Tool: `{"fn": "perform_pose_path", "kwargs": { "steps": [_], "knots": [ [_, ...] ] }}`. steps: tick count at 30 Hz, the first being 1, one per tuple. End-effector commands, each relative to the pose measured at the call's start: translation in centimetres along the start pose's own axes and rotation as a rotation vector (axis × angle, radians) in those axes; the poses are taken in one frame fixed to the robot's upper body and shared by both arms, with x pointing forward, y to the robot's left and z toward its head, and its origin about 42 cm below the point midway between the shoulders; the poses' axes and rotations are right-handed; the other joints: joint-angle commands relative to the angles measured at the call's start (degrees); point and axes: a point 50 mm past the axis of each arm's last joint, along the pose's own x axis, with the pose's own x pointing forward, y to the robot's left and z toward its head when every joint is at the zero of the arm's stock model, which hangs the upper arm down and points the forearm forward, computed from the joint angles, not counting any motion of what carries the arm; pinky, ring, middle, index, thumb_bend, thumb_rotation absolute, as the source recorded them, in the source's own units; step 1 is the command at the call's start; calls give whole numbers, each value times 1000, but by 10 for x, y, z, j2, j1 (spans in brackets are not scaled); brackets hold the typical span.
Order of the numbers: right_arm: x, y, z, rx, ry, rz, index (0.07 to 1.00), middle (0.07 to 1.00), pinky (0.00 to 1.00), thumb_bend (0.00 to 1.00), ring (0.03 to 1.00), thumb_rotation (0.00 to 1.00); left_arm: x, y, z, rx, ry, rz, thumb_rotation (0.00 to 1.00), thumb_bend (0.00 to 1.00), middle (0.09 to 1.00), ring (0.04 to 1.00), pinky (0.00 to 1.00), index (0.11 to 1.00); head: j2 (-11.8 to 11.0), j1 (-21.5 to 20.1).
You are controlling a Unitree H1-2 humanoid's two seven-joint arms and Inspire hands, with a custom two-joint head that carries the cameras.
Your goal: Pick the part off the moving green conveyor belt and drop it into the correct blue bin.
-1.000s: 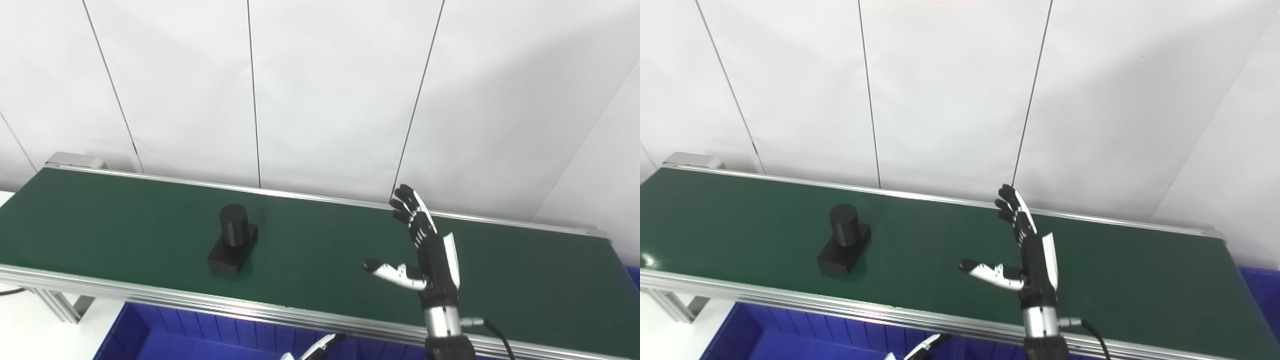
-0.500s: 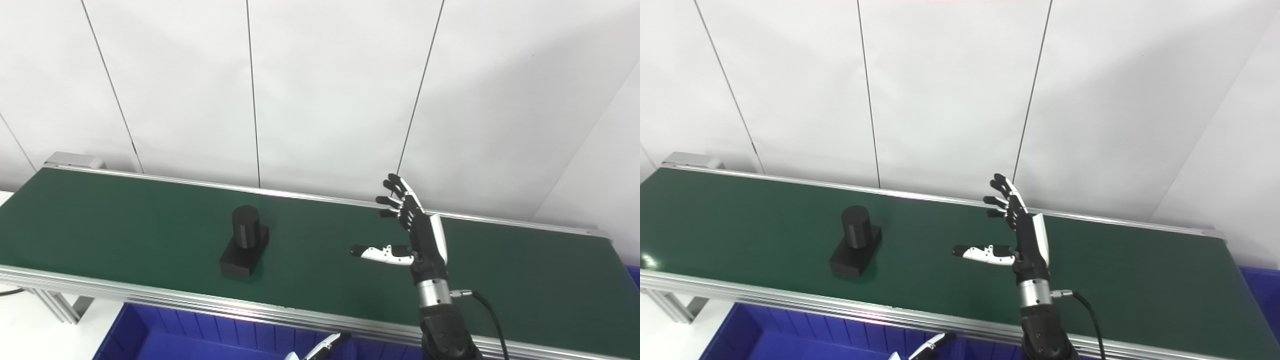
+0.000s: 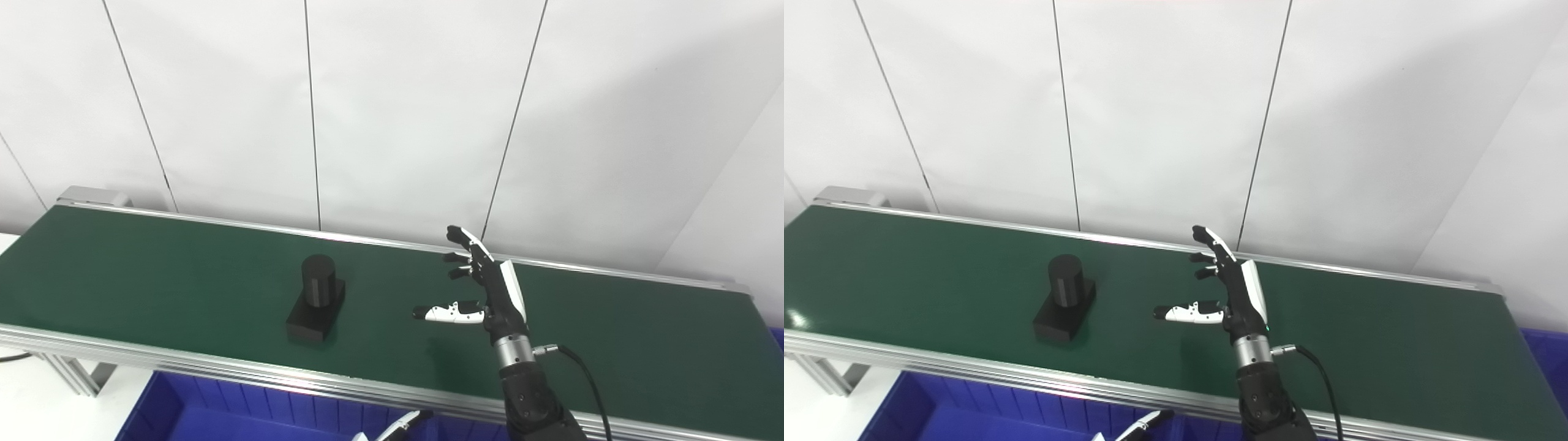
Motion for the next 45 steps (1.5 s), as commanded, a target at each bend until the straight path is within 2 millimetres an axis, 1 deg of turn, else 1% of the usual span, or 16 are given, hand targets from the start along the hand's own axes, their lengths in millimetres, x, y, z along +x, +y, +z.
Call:
{"fn": "perform_pose_path", "kwargs": {
  "steps": [1, 9, 13, 18, 27, 30, 35, 39, 42, 45],
  "knots": [
    [23, 0, 22, -14, -80, -13, 861, 848, 581, 994, 727, 64, 6, 2, 10, -17, -56, 11, 975, 861, 925, 906, 843, 892, 1, 2],
    [26, 4, 15, -42, -47, -11, 860, 848, 602, 1000, 724, 95, 8, 0, 12, -10, -66, 10, 972, 841, 924, 903, 848, 897, 0, 1],
    [28, 5, 16, -46, -48, -9, 867, 854, 613, 999, 730, 108, 8, -1, 13, -17, -68, 4, 969, 841, 926, 905, 847, 901, -1, 2],
    [30, 3, 16, -63, -51, -11, 868, 842, 600, 997, 718, 118, 8, -1, 13, -20, -65, -1, 963, 859, 923, 905, 846, 899, -2, 3],
    [32, 1, 14, -81, -42, -8, 870, 839, 600, 994, 719, 94, 9, -1, 13, -8, -71, -4, 972, 831, 919, 900, 860, 898, -2, 1],
    [33, -1, 13, -90, -38, -3, 871, 838, 593, 990, 715, 95, 9, -1, 12, -12, -67, -3, 969, 848, 915, 898, 855, 893, -3, 4],
    [36, -3, 10, -102, -19, 5, 875, 838, 594, 990, 715, 96, 8, 0, 12, -12, -66, -3, 967, 841, 914, 896, 860, 891, -4, 3],
    [39, -3, 7, -127, -9, 13, 878, 835, 596, 993, 710, 111, 7, -1, 12, -17, -62, -4, 958, 834, 912, 896, 864, 890, -3, 4],
    [40, -3, 5, -149, 0, 20, 878, 843, 627, 1000, 718, 145, 7, -1, 12, -17, -64, -3, 959, 840, 910, 893, 862, 888, -2, 5],
    [42, -1, 3, -164, 13, 27, 883, 856, 621, 1000, 723, 170, 7, -1, 12, -16, -66, -6, 961, 845, 913, 897, 855, 890, -3, 6]
  ]
}}
